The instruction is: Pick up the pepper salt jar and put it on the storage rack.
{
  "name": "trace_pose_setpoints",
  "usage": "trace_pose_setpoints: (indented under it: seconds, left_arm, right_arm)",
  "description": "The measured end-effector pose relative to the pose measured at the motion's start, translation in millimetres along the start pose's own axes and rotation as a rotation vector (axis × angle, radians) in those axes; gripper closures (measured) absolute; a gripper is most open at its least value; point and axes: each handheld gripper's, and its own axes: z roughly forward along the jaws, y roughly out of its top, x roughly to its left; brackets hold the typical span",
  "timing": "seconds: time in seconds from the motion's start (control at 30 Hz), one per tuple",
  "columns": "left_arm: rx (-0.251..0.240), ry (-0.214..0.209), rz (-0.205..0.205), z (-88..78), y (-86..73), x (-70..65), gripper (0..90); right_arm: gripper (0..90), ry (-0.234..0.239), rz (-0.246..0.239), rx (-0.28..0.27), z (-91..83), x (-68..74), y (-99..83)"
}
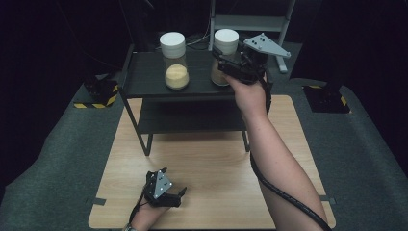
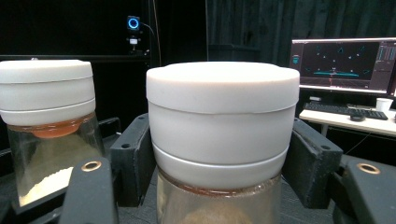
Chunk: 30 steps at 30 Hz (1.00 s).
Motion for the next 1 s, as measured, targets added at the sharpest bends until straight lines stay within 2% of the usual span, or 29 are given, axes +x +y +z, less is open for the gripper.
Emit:
trace_pose_setpoints:
  seconds: [0.67,1.0]
  left_arm:
    - [-0.002,0.002,0.000,-0.3,-0.4,-0.4,0.7]
    - [0.000,0.003,0.002,-0.1,-0.1,-0.7,0.7]
  right_arm:
    - [32.6,0.005,0.016,0.020,-0.4,-0.5,4.0]
    - [17.7,-0.008,0.027,0.026,-3.3,2.1,4.4]
